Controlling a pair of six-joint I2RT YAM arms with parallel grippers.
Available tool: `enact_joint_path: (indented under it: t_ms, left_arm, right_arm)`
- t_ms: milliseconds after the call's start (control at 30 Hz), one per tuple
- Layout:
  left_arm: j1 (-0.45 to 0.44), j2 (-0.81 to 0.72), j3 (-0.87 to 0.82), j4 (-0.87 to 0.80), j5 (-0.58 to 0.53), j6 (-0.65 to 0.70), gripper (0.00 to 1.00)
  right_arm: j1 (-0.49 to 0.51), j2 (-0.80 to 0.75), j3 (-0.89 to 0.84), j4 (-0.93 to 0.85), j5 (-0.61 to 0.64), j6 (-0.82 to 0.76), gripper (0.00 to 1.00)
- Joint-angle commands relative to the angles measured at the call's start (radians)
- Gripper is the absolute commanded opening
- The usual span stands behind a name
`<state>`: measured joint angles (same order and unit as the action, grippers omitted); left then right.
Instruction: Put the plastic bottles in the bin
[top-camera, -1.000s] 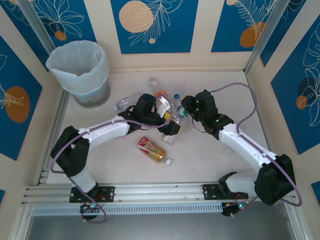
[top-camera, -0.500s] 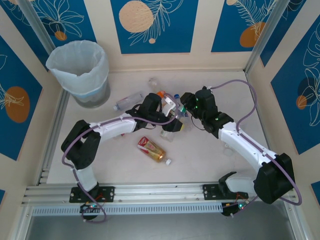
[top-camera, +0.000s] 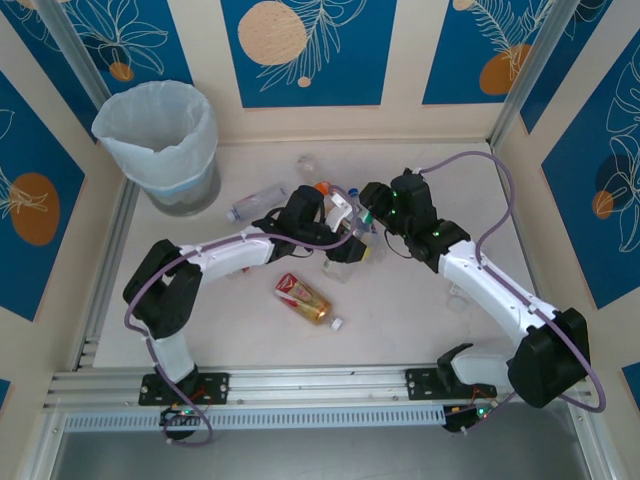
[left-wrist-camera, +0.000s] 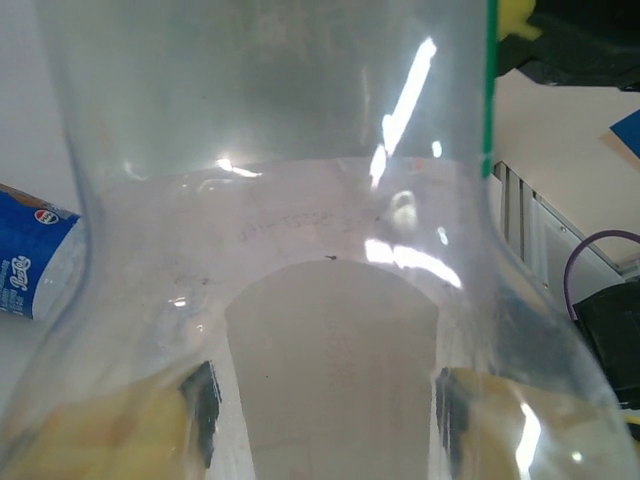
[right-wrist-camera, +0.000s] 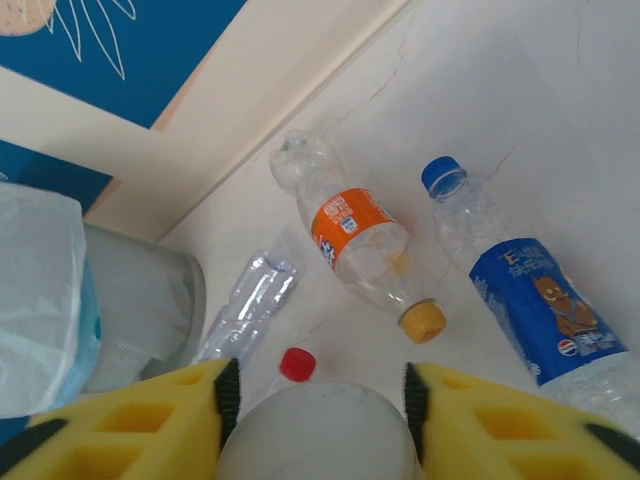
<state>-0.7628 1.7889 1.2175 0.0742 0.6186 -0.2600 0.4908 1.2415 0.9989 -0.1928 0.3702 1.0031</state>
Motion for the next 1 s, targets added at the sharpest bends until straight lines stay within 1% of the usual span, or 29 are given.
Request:
enact_joint_path:
  t_ms: [0,67,100,133,167,233,267,400,433,500,567,633,700,800,900,967]
  left_arm:
    - [-0.005,0.000,0.027,0.010,-0.036,0.000,0.44]
    - [-0.005,0.003,0.027,0.008,-0.044,-0.004,0.44]
    - [-0.005,0.004,0.027,0.007,-0.044,-0.006,0.44]
    - [-0.006,0.005,0.027,0.007,-0.044,-0.008,0.44]
    - [-0.005,0.007,0.028,0.007,-0.046,-0.008,0.43]
    - [-0.004,0.009,0.028,0.007,-0.052,-0.011,0.42]
    - [-0.004,0.009,0.028,0.006,-0.054,-0.013,0.42]
    - [0.002,0.008,0.030,-0.011,-0.085,-0.017,0.42]
    - [0.006,0.007,0.030,-0.013,-0.089,-0.018,0.42]
    - [0.011,0.006,0.028,-0.014,-0.106,-0.026,0.42]
    - [0.019,0.004,0.028,-0.017,-0.121,-0.031,0.42]
    - [0.032,0.002,0.037,-0.031,-0.128,-0.029,0.42]
    - [0.048,-0.001,0.060,-0.072,-0.128,-0.012,0.41]
    - [0.071,-0.026,0.077,-0.119,-0.163,0.020,0.41]
    - [0.102,-0.057,0.095,-0.161,-0.194,0.044,0.41]
    - [0.125,-0.070,0.117,-0.198,-0.237,0.051,0.39]
  right_arm:
    - [0.000,-0.044,0.034,-0.063,0.021,-0.045,0.53]
    - [-0.003,-0.062,0.029,-0.070,0.026,-0.052,0.56]
    - [-0.008,-0.069,0.027,-0.078,0.026,-0.051,0.59]
    - [-0.011,-0.074,0.027,-0.085,0.025,-0.053,0.65]
    - [-0.013,-0.079,0.029,-0.096,0.025,-0.056,0.73]
    - [-0.018,-0.087,0.035,-0.115,0.025,-0.073,0.92]
    - [-0.020,-0.092,0.041,-0.132,0.029,-0.083,1.00]
    - [-0.042,-0.121,0.065,-0.216,0.059,-0.110,0.99]
    - [-0.054,-0.133,0.061,-0.219,0.040,-0.111,1.00]
    - [-0.108,-0.171,0.021,-0.168,-0.084,-0.108,0.99]
    - [-0.153,-0.206,-0.020,-0.120,-0.170,-0.085,0.99]
    - [-0.177,-0.232,-0.043,-0.110,-0.187,-0.086,1.00]
    - [-0.188,-0.243,-0.049,-0.136,-0.170,-0.090,1.00]
    - [-0.197,-0.245,-0.043,-0.176,-0.179,-0.103,1.00]
    - [-0.200,-0.238,-0.039,-0.161,-0.263,-0.158,1.00]
    - [-0.200,-0.224,-0.033,-0.144,-0.320,-0.184,0.99]
